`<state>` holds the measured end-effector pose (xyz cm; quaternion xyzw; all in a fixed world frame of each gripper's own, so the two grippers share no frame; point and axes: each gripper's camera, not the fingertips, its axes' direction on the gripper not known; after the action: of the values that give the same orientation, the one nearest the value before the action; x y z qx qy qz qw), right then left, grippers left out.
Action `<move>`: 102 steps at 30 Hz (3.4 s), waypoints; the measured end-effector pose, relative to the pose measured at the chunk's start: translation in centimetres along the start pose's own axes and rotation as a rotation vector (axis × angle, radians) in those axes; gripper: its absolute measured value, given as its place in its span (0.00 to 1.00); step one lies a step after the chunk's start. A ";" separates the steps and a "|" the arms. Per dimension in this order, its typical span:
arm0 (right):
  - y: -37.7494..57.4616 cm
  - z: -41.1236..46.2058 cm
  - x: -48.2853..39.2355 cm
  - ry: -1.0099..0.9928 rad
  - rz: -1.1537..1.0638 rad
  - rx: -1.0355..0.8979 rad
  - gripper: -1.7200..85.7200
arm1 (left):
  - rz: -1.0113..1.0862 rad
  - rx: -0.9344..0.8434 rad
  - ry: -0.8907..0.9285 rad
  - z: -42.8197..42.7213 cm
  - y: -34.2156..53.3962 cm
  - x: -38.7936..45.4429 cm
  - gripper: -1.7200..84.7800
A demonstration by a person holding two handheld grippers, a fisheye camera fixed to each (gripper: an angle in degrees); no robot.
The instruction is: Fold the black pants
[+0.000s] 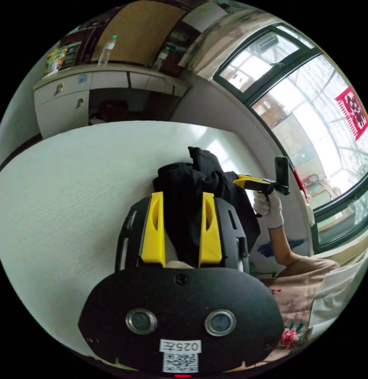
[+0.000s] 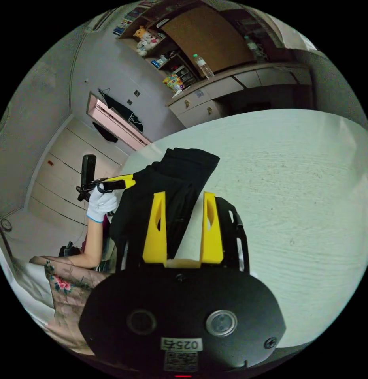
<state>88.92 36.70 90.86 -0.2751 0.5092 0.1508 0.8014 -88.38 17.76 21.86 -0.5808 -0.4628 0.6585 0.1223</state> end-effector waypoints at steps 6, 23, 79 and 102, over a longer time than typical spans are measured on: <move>4.7 -2.1 -5.3 0.097 -0.108 0.140 0.05 | 0.055 0.148 -0.009 -3.7 4.3 3.3 0.01; 20.7 -7.6 -13.7 0.075 -0.512 0.357 0.03 | 0.085 0.393 0.245 -9.1 13.1 -2.5 0.08; -4.1 -6.8 7.3 -0.267 0.166 0.089 0.13 | -0.219 0.066 0.423 2.1 -9.6 -23.4 0.08; -8.9 -5.1 -2.9 0.249 -0.044 0.138 0.05 | -0.017 0.173 0.206 3.6 -6.7 -10.0 0.01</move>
<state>88.57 26.63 94.36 -0.2471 0.6077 0.0626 0.7521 -91.13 12.73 33.05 -0.6287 -0.3941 0.6318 0.2242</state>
